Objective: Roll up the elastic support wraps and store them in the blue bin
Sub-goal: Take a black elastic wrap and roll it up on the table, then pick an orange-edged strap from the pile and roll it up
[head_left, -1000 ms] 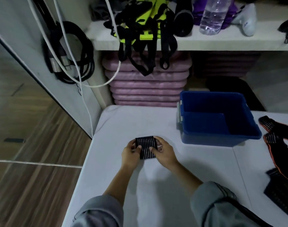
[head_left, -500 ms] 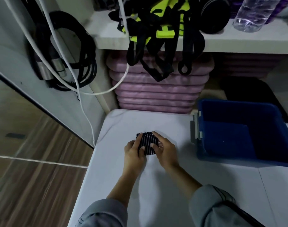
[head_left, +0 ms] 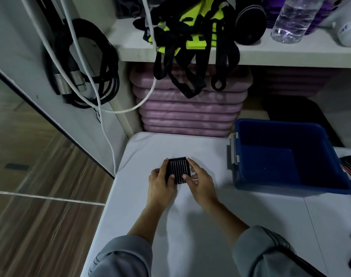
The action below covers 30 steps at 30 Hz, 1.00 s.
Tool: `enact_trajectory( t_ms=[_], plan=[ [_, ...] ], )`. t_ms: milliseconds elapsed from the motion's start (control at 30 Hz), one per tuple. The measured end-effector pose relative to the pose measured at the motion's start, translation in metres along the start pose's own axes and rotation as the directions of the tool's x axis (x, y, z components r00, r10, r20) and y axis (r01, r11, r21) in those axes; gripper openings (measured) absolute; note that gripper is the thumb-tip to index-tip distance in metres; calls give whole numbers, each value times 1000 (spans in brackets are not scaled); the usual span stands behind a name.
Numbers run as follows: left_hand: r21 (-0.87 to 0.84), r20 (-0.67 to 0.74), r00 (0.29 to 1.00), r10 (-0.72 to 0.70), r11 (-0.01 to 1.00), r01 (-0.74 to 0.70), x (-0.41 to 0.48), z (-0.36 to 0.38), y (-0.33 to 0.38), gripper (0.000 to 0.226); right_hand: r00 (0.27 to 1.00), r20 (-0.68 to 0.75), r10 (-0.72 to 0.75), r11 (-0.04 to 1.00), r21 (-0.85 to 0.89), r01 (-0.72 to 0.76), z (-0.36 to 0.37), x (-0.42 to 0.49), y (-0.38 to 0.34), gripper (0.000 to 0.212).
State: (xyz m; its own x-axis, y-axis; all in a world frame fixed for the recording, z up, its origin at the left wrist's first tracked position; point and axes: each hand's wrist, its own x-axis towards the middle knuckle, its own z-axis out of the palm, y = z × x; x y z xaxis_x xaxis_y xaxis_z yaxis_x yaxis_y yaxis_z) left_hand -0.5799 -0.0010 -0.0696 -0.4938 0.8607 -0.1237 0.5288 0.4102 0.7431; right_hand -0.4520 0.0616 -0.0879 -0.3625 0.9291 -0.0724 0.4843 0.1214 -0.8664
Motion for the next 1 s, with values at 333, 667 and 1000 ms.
enact_trajectory(
  t_ms=[333,667,1000],
  plan=[
    [204,-120,990,77,978,-51,-54,8,9,33,991,40,-128,958,-254,135,-33,-54,9,44],
    [259,277,929,243,913,-316,-163,70,42,36,993,-84,-85,881,-473,36,-118,-190,71,41],
    [110,512,747,424,830,-546,-228,178,142,31,901,-431,-36,881,-439,-175,-246,-283,141,41]
  ],
)
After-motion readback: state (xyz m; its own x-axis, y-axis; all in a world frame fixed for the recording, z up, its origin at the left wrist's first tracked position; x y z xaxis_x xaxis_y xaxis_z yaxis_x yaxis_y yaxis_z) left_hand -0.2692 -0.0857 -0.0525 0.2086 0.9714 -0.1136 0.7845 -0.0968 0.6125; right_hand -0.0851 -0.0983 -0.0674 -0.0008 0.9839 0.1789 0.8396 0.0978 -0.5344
